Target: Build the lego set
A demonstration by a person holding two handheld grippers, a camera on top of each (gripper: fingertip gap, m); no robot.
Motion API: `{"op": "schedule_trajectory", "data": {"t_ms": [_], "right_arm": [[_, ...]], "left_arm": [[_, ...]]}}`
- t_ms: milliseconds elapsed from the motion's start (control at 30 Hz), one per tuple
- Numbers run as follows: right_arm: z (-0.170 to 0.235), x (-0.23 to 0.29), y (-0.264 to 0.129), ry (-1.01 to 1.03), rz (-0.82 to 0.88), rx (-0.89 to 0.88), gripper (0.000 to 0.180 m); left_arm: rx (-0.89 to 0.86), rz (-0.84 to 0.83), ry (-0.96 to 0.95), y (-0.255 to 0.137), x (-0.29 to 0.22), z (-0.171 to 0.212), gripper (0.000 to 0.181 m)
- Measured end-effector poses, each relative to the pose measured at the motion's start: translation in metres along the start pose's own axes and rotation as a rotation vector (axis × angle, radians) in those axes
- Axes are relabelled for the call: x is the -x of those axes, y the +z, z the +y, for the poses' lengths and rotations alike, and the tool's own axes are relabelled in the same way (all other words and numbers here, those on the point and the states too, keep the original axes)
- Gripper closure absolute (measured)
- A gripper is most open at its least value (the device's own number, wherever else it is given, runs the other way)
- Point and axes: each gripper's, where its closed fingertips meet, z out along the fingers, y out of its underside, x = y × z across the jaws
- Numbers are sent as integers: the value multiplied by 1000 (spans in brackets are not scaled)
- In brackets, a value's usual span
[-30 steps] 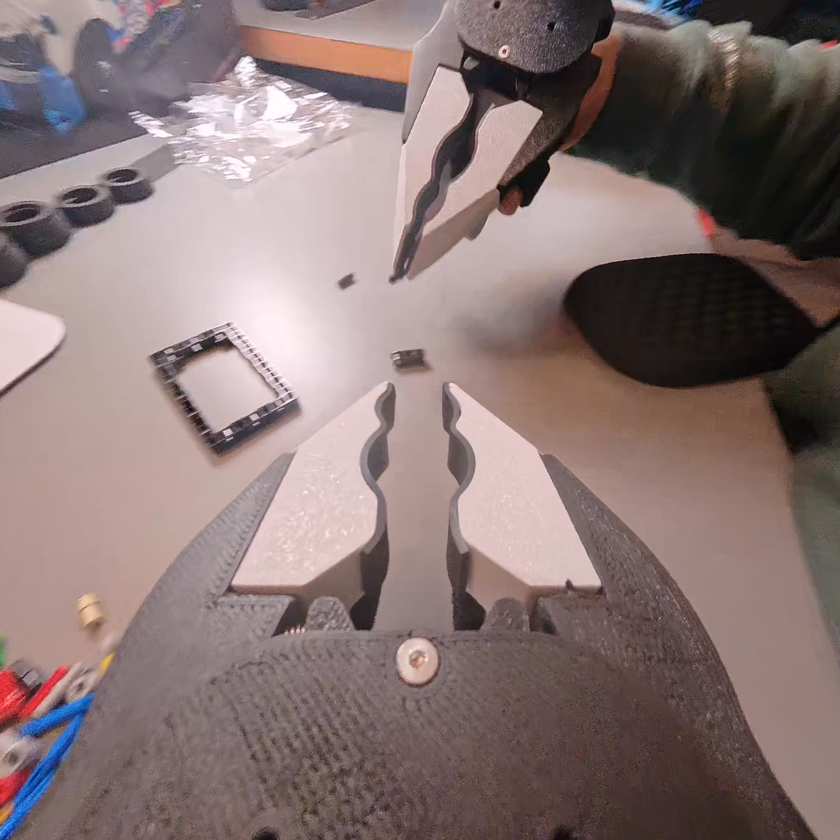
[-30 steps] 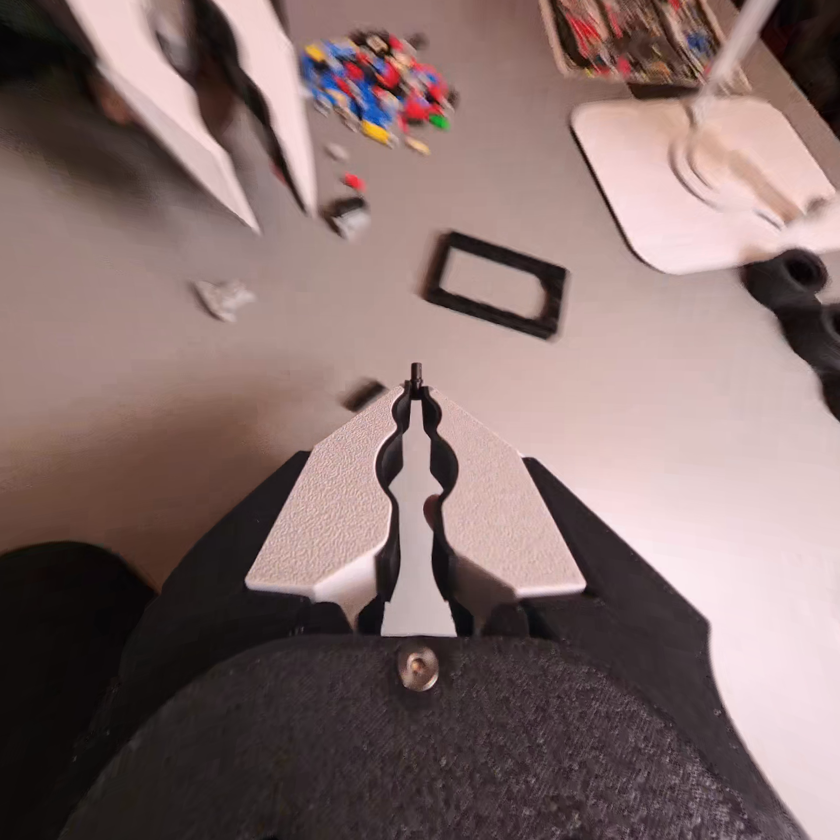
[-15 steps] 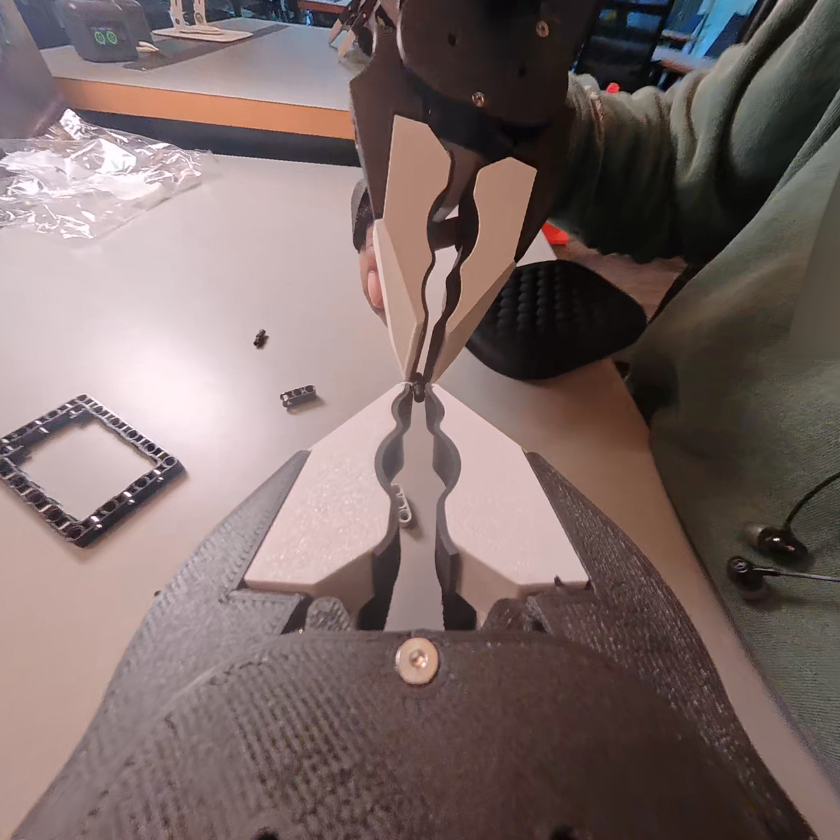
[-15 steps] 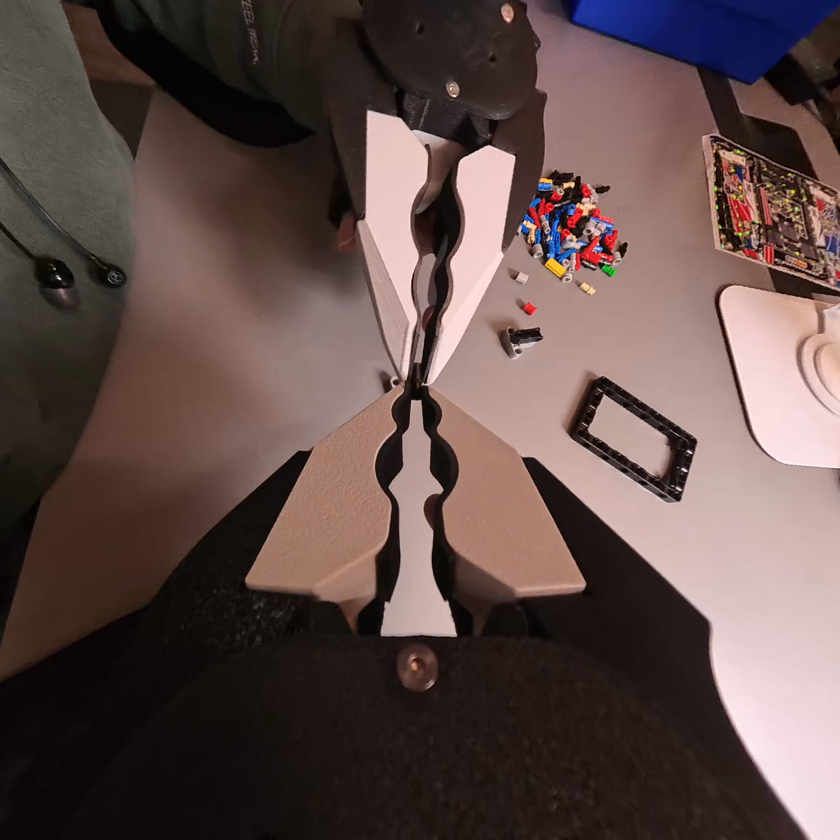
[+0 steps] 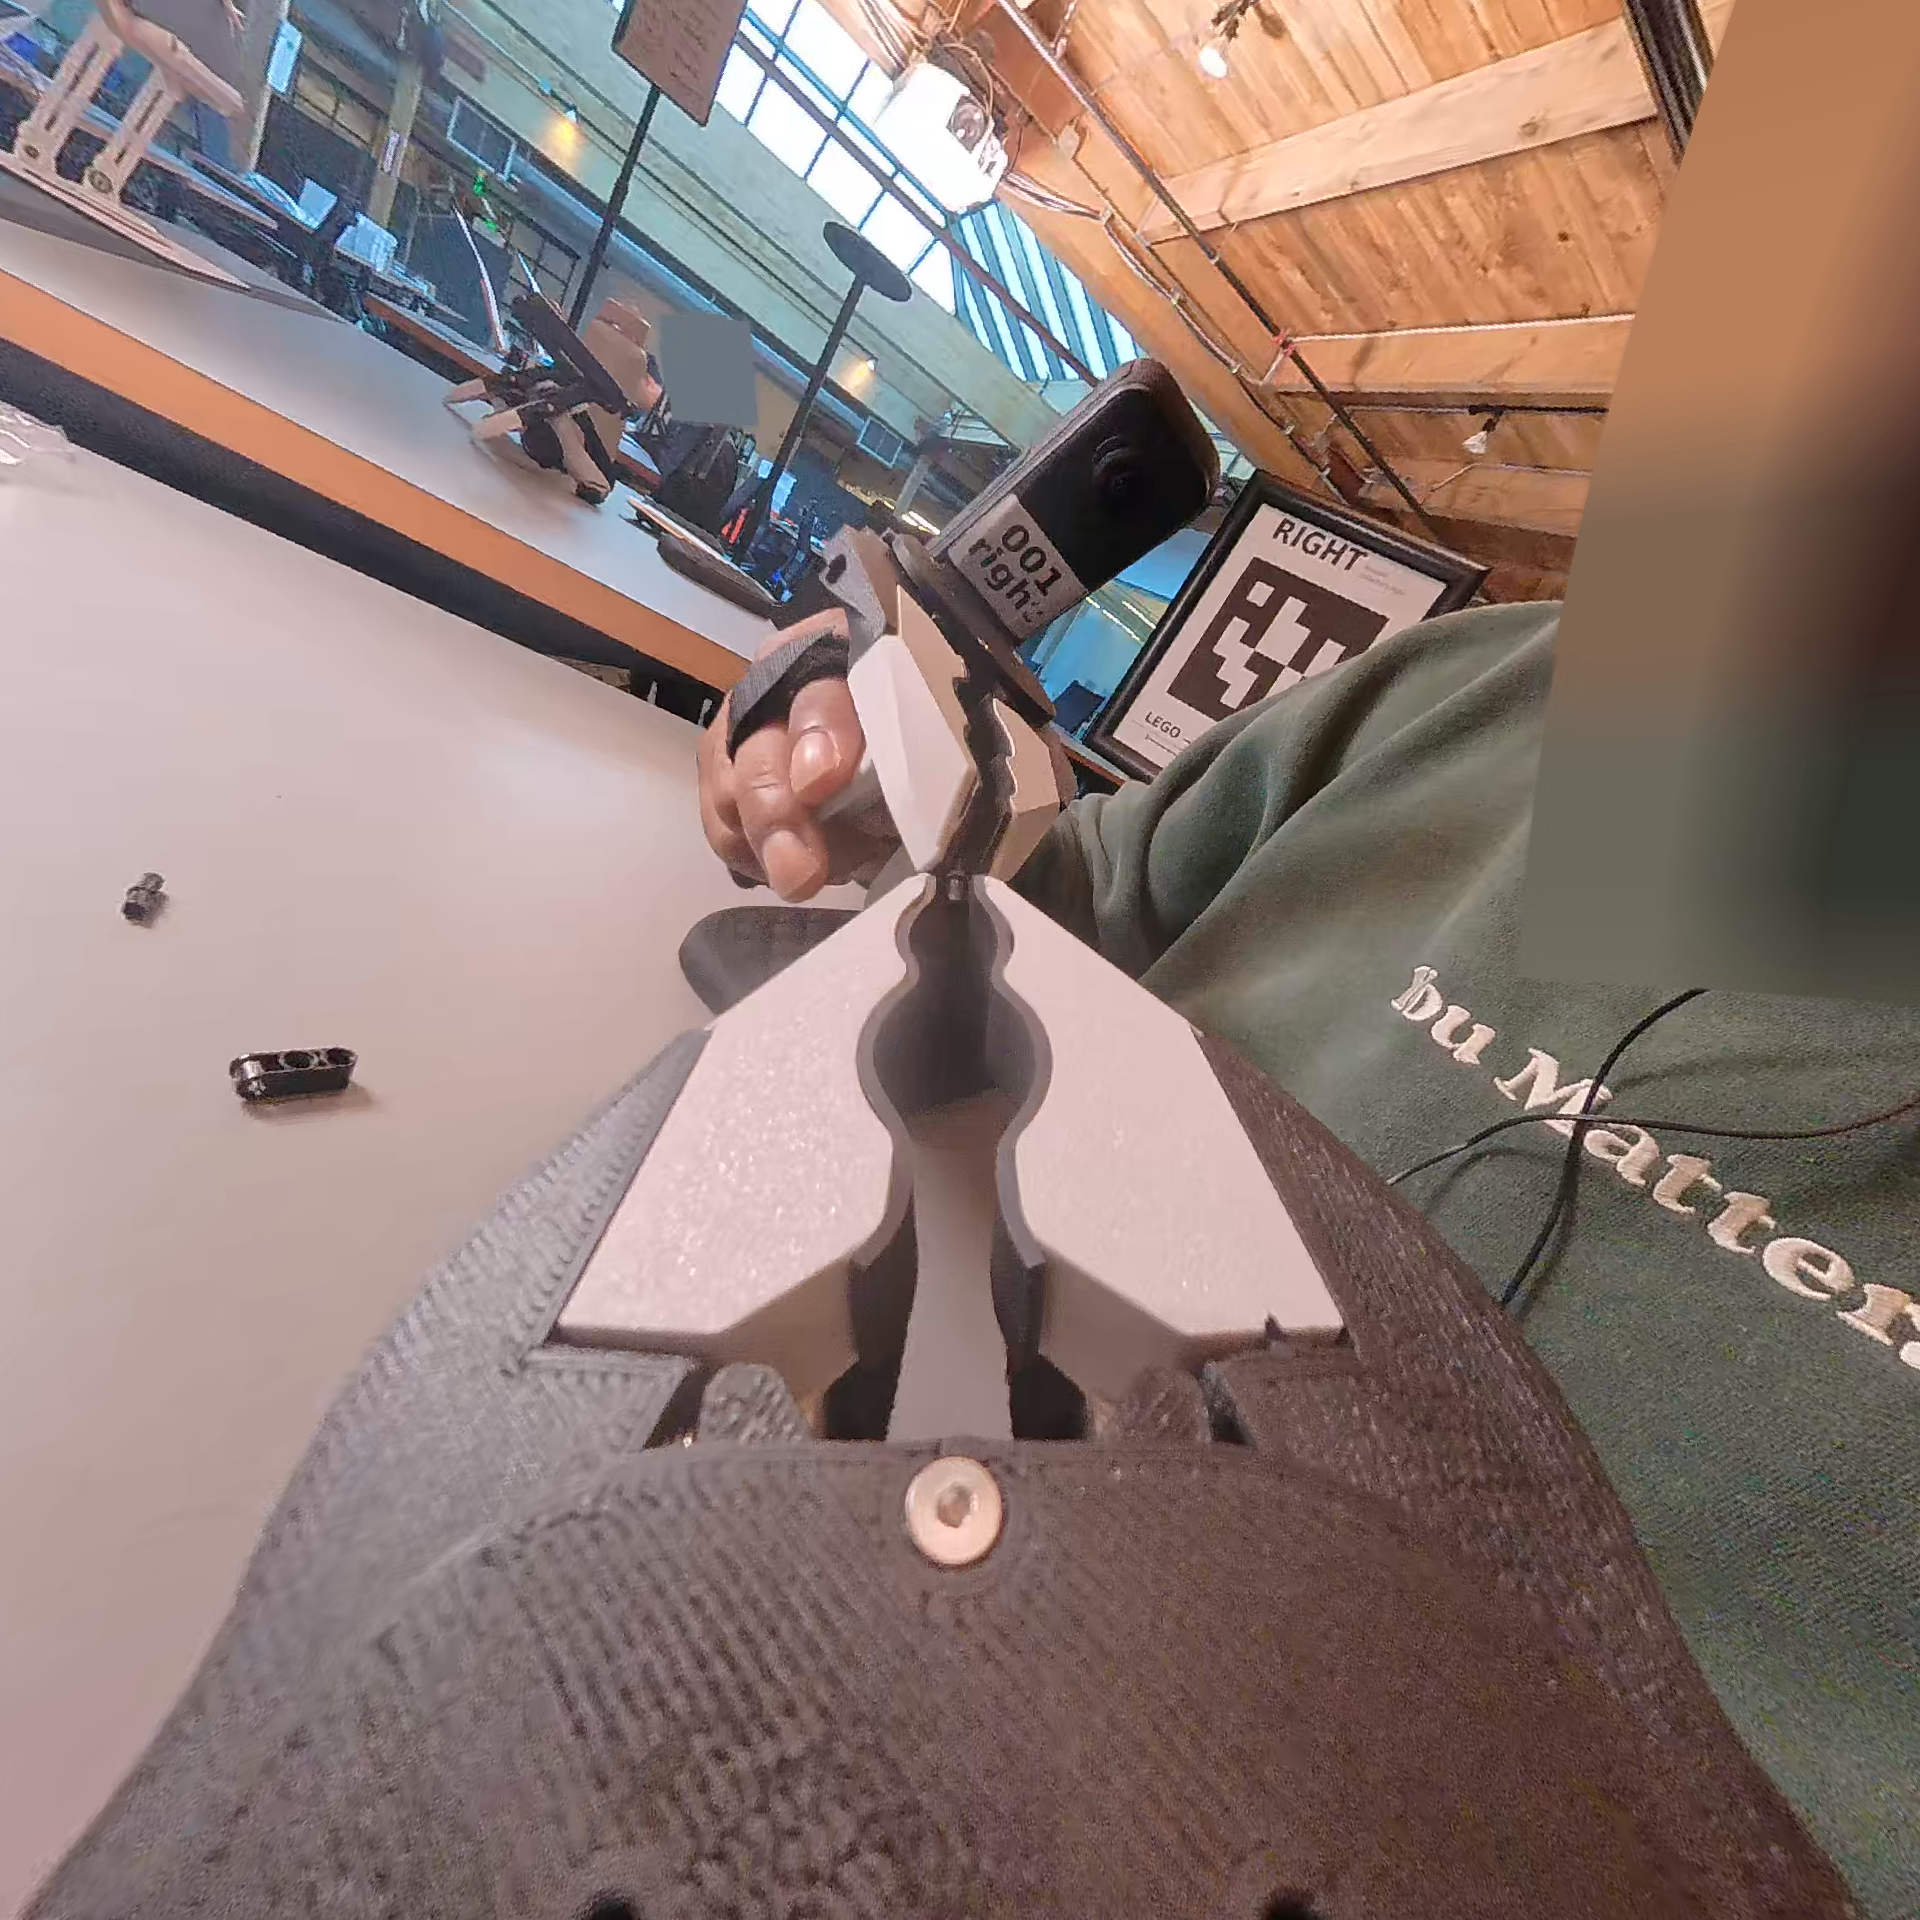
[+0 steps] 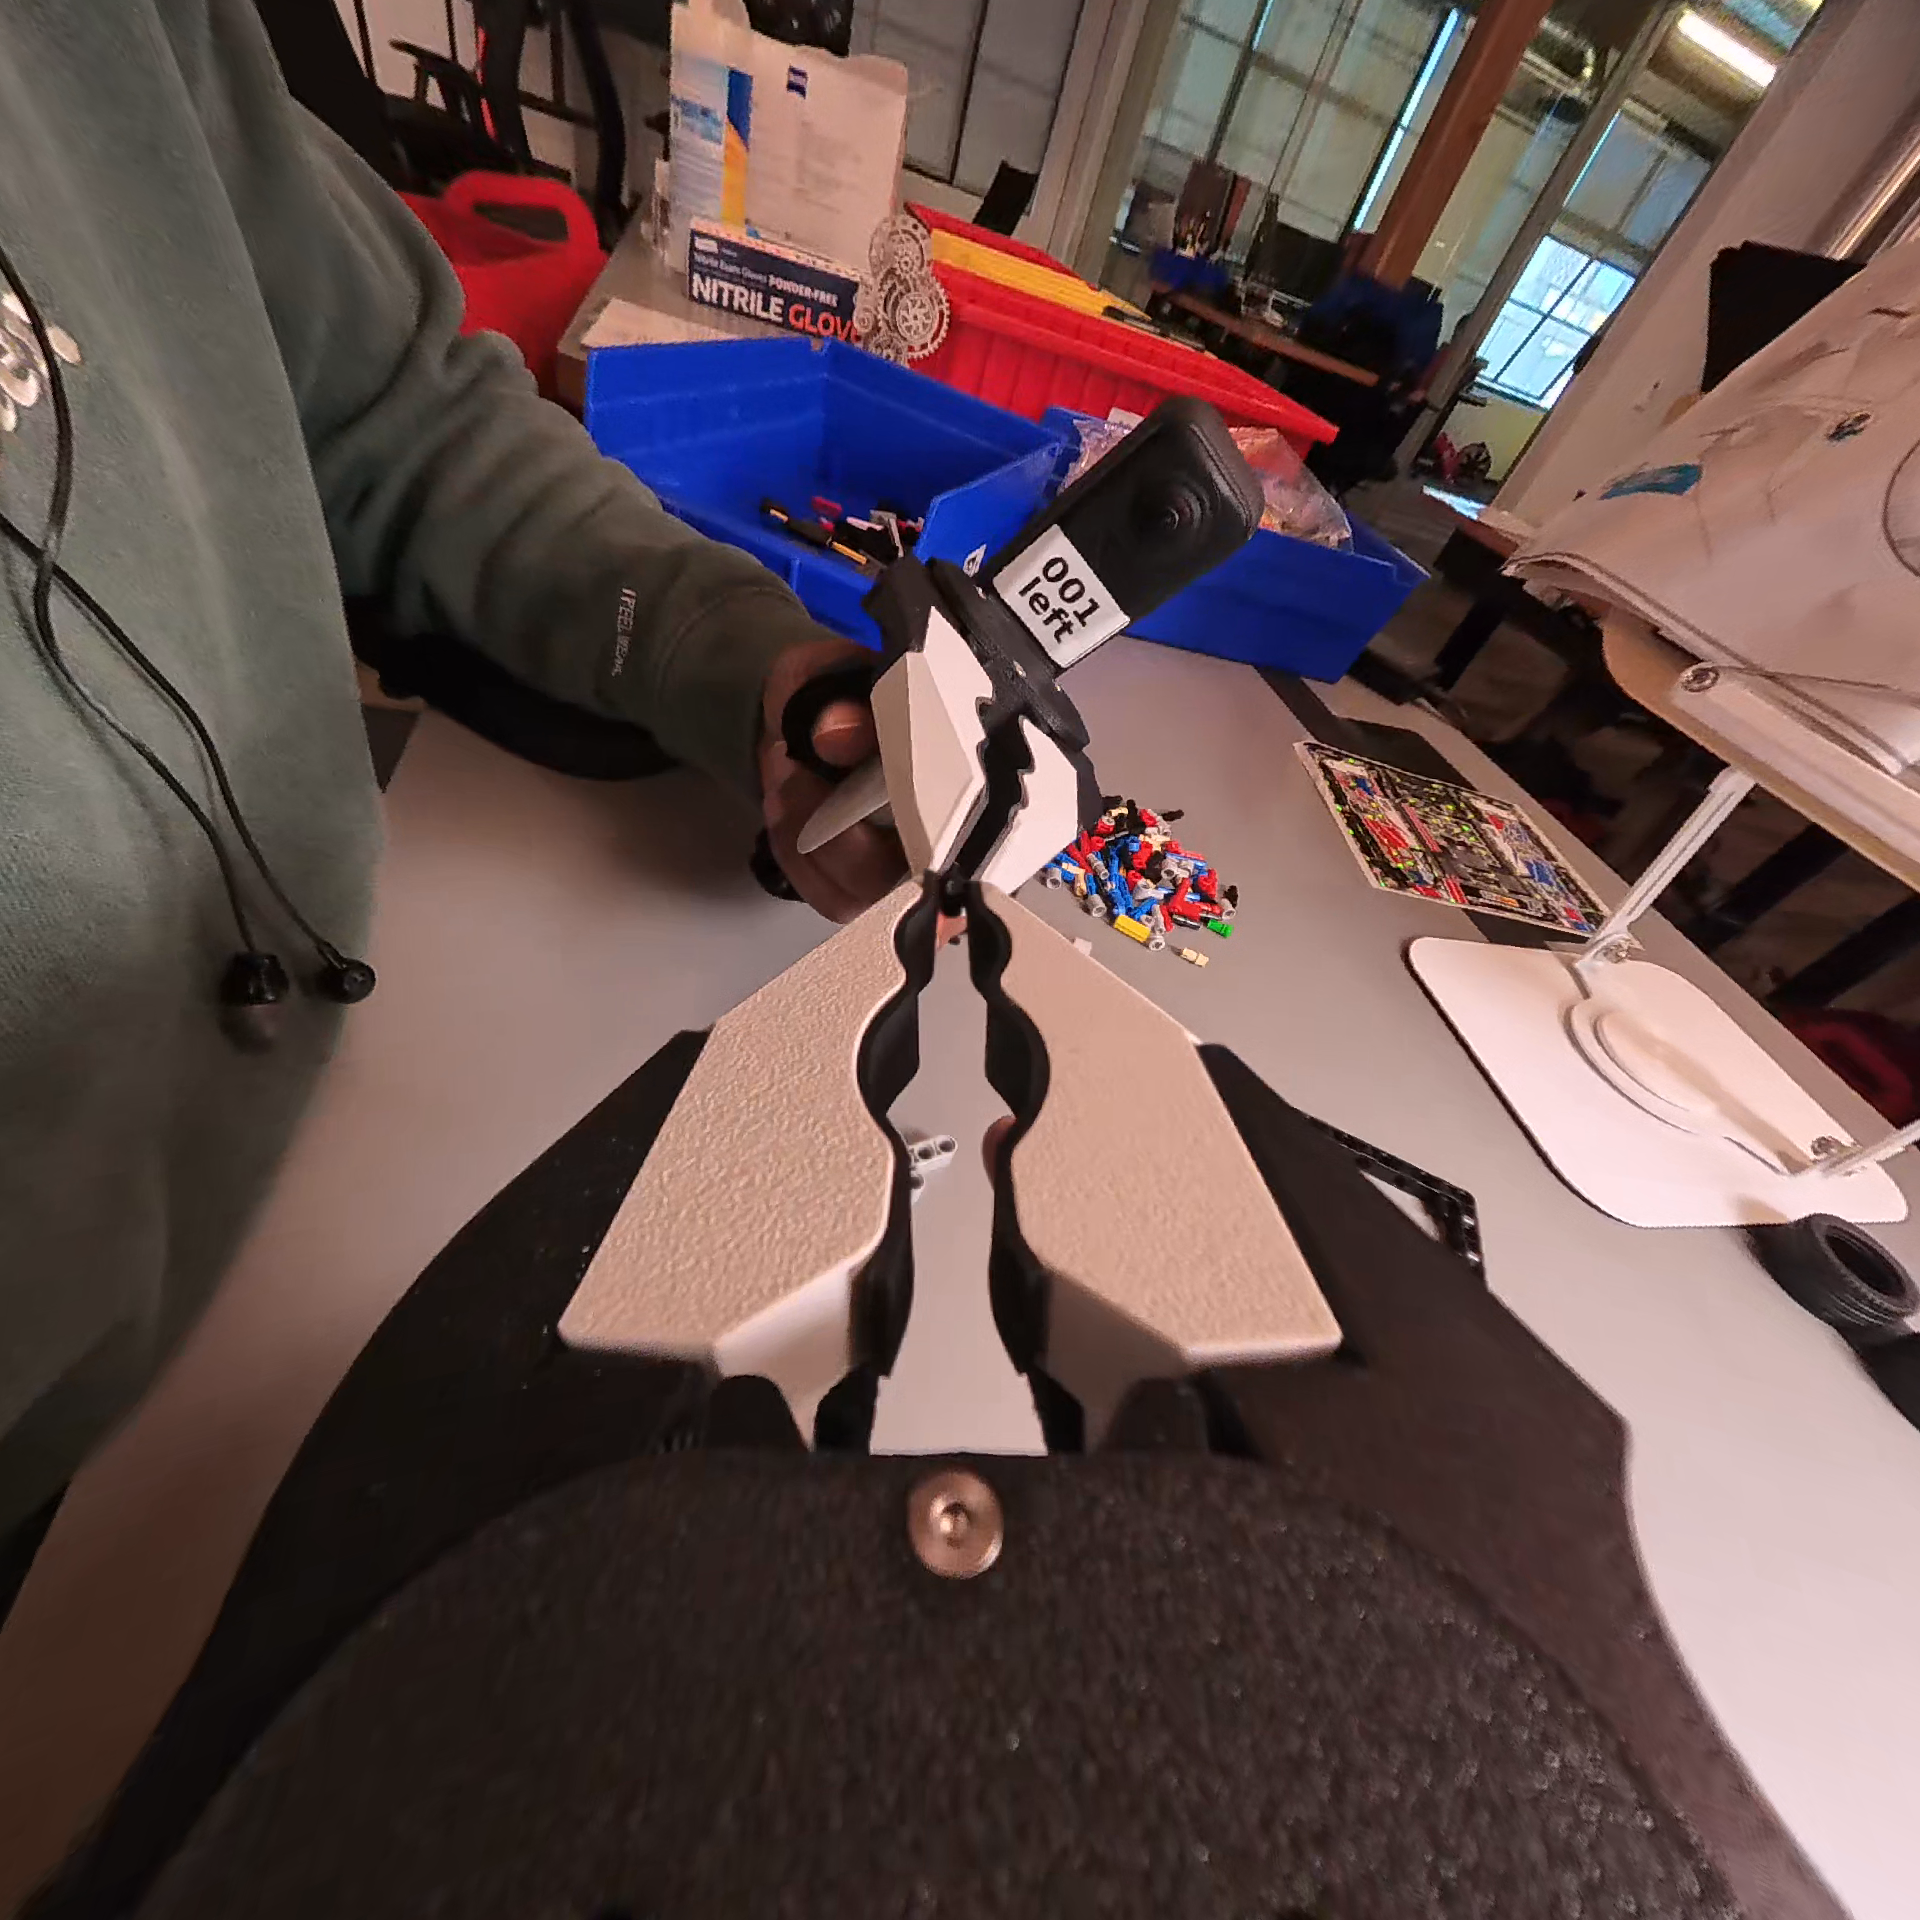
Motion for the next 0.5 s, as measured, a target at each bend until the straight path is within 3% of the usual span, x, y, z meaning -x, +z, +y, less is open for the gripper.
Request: {"op": "schedule_trajectory", "data": {"t_ms": [200,267,300,400,500], "right_arm": [[-2,1,0,-4,1,10,177],[4,-2,0,17,10,59,177],[10,-3,0,34,2,98,177],[31,-5,-3,94,-16,253,177],[49,4,-3,127,-72,357,178]], "left_arm": [[-3,14,-9,1,-2,-1,177],[20,-38,25,-1,4,1,177],[53,-96,76,-4,12,2,168],[293,-342,313,-29,48,21,146],[584,-425,451,-53,75,58,150]]}}
